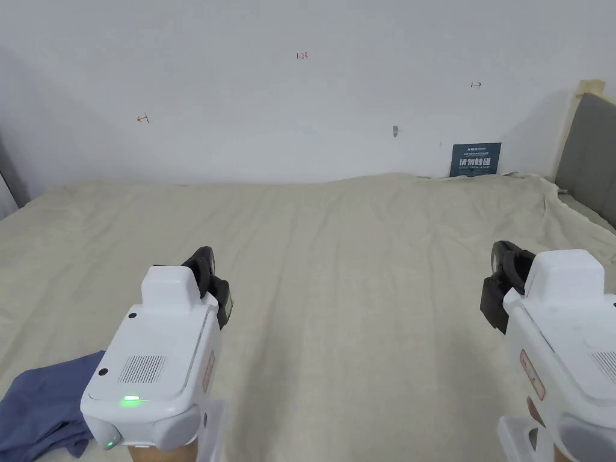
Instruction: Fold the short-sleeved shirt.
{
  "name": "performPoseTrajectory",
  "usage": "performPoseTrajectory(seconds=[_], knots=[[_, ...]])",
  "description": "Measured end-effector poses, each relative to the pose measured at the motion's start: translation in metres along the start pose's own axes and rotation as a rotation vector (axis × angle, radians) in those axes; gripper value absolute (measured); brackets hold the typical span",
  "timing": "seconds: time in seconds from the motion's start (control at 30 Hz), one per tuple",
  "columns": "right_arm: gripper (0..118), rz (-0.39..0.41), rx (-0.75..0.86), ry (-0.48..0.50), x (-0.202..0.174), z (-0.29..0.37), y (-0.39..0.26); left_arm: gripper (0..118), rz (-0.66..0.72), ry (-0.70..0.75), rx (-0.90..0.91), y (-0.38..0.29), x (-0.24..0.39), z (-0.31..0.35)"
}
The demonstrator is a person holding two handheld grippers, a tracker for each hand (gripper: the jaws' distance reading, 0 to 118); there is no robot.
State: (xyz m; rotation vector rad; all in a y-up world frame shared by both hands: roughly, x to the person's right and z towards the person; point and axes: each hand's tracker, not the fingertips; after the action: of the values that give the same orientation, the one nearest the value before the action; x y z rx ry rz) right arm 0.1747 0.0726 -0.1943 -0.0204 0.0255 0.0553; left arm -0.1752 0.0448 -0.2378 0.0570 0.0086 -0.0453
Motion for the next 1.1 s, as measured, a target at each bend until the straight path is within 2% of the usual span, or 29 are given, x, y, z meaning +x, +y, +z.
performPoseTrajectory(seconds=[1.1], knots=[[0,-0.008,0.006,0.009,-0.0011,-0.0006,0.0009,0,-0.012,0.01,0.0,-0.001,-0.0004,0.0015]])
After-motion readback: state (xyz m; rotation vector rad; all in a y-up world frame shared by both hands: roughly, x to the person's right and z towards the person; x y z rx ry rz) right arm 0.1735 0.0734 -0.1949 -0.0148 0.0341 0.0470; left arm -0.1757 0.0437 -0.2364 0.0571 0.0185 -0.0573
